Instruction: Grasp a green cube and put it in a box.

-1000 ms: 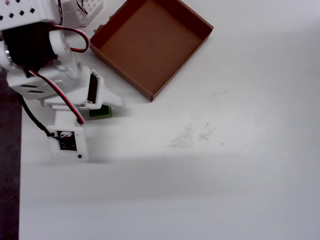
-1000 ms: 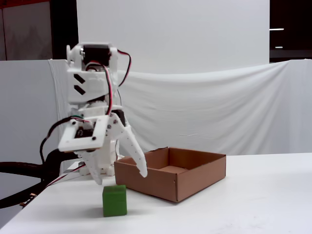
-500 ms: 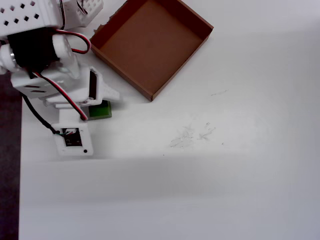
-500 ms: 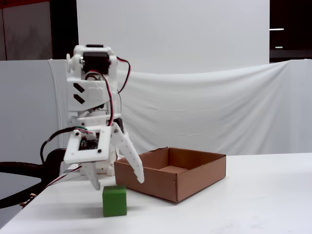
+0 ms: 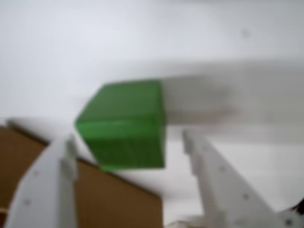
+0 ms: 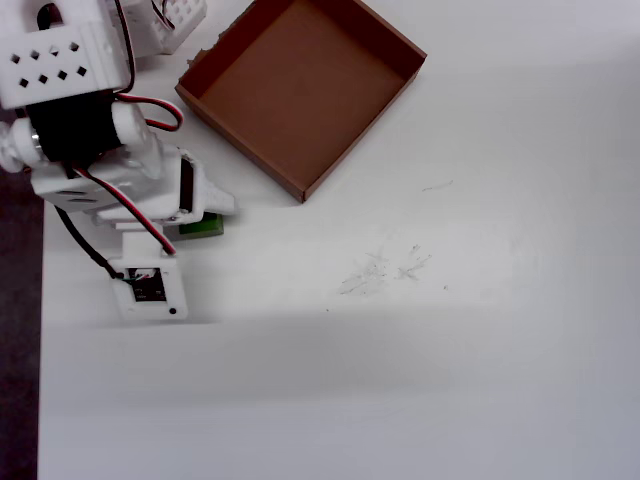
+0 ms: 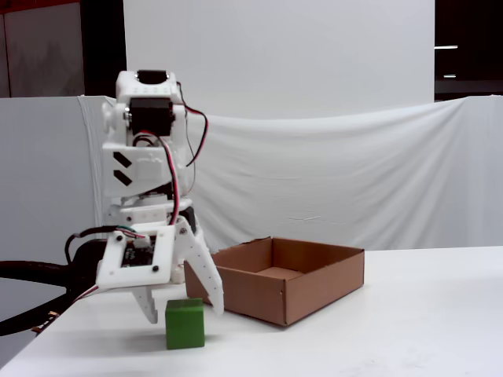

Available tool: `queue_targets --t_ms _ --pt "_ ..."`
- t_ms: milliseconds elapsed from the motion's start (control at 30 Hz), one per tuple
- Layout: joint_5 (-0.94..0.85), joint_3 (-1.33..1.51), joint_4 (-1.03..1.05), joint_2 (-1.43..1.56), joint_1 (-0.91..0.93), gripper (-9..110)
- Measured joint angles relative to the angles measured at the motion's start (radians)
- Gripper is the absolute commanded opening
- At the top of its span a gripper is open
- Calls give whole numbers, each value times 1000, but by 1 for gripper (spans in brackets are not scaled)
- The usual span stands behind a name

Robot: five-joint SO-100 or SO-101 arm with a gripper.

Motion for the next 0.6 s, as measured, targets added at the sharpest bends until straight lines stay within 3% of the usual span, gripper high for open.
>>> queue_targets --t_ms 600 --pt "0 -46 -11 -9 -12 25"
